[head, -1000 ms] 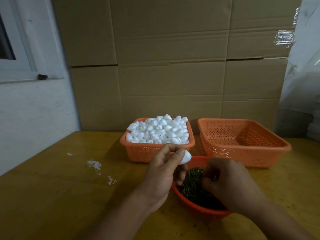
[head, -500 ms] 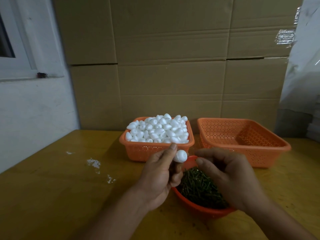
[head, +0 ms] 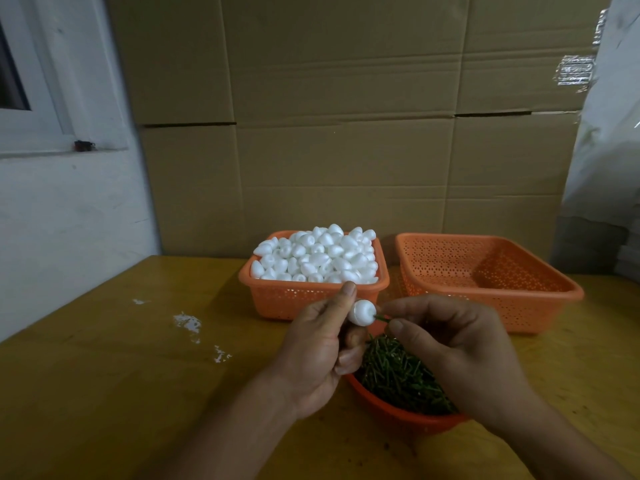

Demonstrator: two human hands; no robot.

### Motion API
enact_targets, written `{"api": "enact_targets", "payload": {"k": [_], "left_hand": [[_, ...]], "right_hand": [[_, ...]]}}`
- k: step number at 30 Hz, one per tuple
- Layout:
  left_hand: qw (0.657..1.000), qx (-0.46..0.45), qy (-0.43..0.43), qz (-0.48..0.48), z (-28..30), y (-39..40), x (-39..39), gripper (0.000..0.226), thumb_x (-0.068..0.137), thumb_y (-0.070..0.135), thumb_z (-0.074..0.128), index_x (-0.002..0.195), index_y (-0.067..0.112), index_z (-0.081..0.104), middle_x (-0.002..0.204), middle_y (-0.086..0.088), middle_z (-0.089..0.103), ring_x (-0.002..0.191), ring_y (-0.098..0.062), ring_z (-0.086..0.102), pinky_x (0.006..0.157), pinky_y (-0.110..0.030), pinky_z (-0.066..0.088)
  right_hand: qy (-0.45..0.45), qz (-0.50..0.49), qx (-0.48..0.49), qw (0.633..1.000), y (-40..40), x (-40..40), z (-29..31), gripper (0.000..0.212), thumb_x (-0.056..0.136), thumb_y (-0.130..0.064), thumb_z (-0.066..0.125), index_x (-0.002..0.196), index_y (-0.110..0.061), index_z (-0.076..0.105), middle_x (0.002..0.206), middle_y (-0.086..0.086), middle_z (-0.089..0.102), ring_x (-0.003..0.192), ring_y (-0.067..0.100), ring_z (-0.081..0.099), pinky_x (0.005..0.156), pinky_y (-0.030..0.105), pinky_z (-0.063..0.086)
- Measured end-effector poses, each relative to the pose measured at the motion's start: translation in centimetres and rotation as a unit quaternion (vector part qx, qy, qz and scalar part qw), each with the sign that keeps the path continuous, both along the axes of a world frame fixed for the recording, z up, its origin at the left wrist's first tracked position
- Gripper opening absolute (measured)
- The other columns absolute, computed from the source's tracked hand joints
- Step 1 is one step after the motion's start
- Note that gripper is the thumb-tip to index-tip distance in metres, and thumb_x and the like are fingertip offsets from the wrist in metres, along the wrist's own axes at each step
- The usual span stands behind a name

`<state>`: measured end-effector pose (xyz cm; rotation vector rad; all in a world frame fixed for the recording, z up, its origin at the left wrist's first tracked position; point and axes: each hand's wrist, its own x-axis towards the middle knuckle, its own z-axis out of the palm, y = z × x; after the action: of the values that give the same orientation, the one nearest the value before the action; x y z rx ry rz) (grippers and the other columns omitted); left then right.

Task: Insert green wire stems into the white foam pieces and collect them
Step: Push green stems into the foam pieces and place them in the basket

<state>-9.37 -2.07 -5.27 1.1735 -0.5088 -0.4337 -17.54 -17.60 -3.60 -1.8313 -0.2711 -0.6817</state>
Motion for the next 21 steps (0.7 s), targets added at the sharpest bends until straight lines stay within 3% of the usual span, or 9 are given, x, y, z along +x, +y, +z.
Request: {"api": "enact_targets", "payload": {"k": [6, 11, 17, 21], "left_hand": [[1.000, 0.010, -0.021, 0.000, 0.03, -0.02, -0.09, 0.041, 0.099, 0.043, 0.052, 0.068, 0.018, 0.064, 0.057, -0.002, 0.038, 0.043, -0.009, 0.031, 0.041, -0.020, 0.024], [1.000, 0.010, -0.024, 0.000, -0.14, -0.03, 0.02, 0.039, 0.093, 0.046, 0.058, 0.079, 0.010, 0.065, 0.056, -0.002, 0.038, 0.042, -0.008, 0.030, 0.040, -0.019, 0.024], [0.999, 0.017, -0.051, 0.003, -0.22, -0.07, 0.02, 0.040, 0.083, 0.054, 0.064, 0.077, 0.015, 0.070, 0.055, -0.001, 0.037, 0.042, -0.009, 0.028, 0.041, -0.022, 0.020], [0.997, 0.024, -0.073, 0.018, -0.32, -0.23, -0.12, 0.050, 0.080, 0.054, 0.066, 0.083, 0.004, 0.065, 0.053, -0.002, 0.036, 0.040, -0.009, 0.029, 0.039, -0.021, 0.021]], "right_hand": [[0.004, -0.018, -0.021, 1.000, 0.13, -0.13, -0.08, 0.018, 0.084, -0.004, 0.075, 0.088, -0.021, 0.078, 0.073, 0.001, 0.075, 0.061, 0.007, 0.067, 0.056, 0.013, 0.049], [-0.001, -0.043, -0.058, 0.997, 0.09, -0.10, -0.35, 0.022, 0.084, -0.009, 0.076, 0.098, -0.026, 0.073, 0.073, -0.001, 0.074, 0.064, 0.020, 0.069, 0.062, 0.038, 0.056], [-0.015, -0.065, -0.118, 0.991, 0.17, -0.21, -0.48, 0.030, 0.084, -0.012, 0.077, 0.109, -0.027, 0.068, 0.075, -0.014, 0.073, 0.070, 0.011, 0.070, 0.064, 0.024, 0.054], [-0.024, -0.082, -0.143, 0.986, 0.39, -0.31, -0.62, 0.032, 0.084, -0.013, 0.077, 0.111, -0.029, 0.068, 0.077, -0.018, 0.073, 0.071, 0.008, 0.070, 0.066, 0.017, 0.051]]}}
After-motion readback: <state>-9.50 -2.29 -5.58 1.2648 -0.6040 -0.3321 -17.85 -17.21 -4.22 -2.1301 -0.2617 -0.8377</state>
